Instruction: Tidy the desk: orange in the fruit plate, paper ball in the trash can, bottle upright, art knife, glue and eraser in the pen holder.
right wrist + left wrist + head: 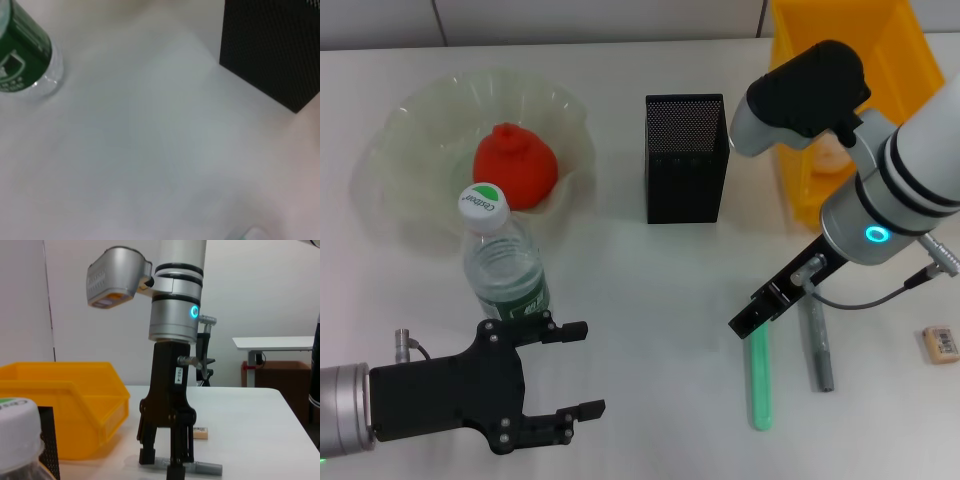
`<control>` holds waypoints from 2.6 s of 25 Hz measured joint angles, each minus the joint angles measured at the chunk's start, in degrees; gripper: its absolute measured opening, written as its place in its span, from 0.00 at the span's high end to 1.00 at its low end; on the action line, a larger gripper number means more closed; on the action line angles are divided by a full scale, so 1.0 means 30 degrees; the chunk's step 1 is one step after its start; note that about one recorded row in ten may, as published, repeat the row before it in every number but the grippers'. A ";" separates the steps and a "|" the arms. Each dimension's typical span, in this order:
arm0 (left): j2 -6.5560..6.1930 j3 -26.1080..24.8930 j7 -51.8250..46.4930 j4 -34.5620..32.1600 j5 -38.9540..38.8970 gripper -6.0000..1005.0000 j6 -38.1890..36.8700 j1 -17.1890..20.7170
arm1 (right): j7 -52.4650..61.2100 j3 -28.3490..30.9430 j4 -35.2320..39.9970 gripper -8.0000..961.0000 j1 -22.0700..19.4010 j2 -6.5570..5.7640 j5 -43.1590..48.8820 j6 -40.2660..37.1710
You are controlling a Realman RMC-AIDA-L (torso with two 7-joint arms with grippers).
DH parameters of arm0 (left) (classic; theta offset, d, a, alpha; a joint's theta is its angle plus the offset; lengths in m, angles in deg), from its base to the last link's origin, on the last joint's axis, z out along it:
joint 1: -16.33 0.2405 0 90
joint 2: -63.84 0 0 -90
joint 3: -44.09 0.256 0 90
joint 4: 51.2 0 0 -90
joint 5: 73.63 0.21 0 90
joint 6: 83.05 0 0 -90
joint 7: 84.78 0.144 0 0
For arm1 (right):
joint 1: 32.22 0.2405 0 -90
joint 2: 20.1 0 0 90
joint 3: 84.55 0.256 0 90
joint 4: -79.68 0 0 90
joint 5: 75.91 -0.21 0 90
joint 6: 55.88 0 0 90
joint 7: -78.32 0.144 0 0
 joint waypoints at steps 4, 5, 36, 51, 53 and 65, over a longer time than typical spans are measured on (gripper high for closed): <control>-0.0004 0.0000 0.0007 0.0014 0.0019 0.26 0.0009 -0.0007 | 0.0004 -0.0261 -0.0431 0.13 0.0028 -0.0001 -0.0029 0.0443; 0.0003 0.0000 0.0008 0.0020 0.0021 0.26 0.0013 -0.0007 | 0.0002 -0.0379 -0.0556 0.13 0.0041 0.0009 -0.0051 0.0574; -0.0053 -0.0002 0.0013 0.0318 0.0025 0.26 0.0105 -0.0163 | -0.0119 -0.0695 -0.2738 0.69 0.0965 0.0019 -0.0996 0.1469; -0.0075 -0.0002 -0.0061 0.0317 0.0260 0.26 -0.0034 -0.0066 | -0.0598 -0.0375 -0.2263 0.82 0.0902 -0.0045 -0.1758 0.1642; -0.0093 0.0000 -0.0123 0.0316 0.0270 0.26 -0.0044 -0.0054 | -0.0943 0.0221 -0.1299 0.82 0.0521 -0.0103 -0.2156 0.1479; -0.0109 -0.0003 -0.0163 0.0317 0.0273 0.26 -0.0014 -0.0145 | -0.8264 0.6637 0.7317 0.82 -0.4972 -0.0026 -0.9366 0.3680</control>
